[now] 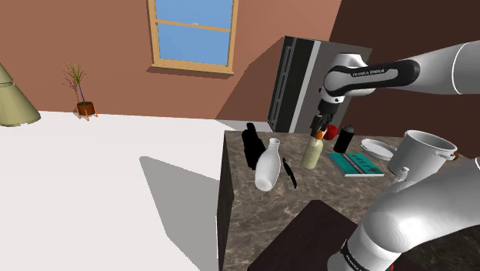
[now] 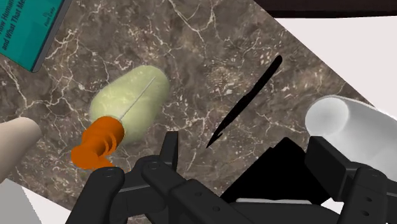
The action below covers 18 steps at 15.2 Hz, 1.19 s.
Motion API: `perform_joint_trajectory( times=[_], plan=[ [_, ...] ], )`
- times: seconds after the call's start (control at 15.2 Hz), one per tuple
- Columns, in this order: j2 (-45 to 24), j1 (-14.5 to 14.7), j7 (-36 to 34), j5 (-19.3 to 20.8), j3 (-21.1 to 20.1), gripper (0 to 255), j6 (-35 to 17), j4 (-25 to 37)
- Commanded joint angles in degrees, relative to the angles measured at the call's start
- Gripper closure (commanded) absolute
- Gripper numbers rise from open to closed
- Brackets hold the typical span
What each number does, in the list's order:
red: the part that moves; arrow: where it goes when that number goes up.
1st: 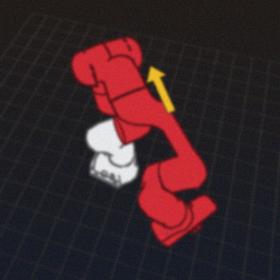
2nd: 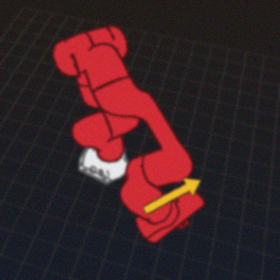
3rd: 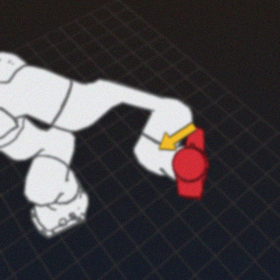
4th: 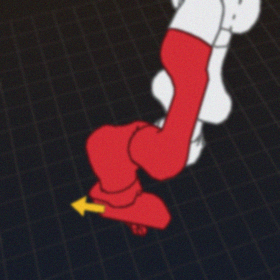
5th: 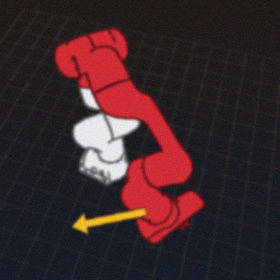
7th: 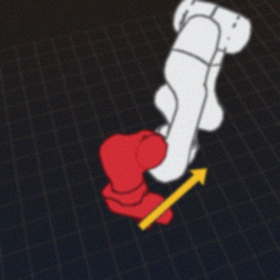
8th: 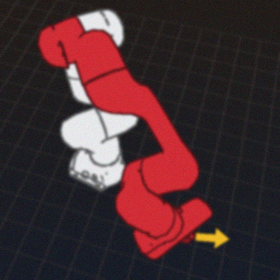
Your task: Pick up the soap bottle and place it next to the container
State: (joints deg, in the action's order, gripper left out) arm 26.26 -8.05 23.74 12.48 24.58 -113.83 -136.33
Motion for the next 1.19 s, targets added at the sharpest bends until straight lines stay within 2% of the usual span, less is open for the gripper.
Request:
perform_joint_trajectory(
  times=[0.0, 0.26, 0.53, 1.12],
  plan=[
    [-3.0, -0.2, 2.9, -0.4, 2.5, 0, -1.7, 2.1],
    [-9.8, -0.1, 9.2, -2.8, 7.7, 0, -5.2, 6.6],
    [-17.7, 0.0, 16.6, -7.8, 12.5, 0, -7.8, 12.1],
    [-21.1, 0.1, 18.3, -10.0, 13.3, 0, -13.7, 9.1]
  ],
)
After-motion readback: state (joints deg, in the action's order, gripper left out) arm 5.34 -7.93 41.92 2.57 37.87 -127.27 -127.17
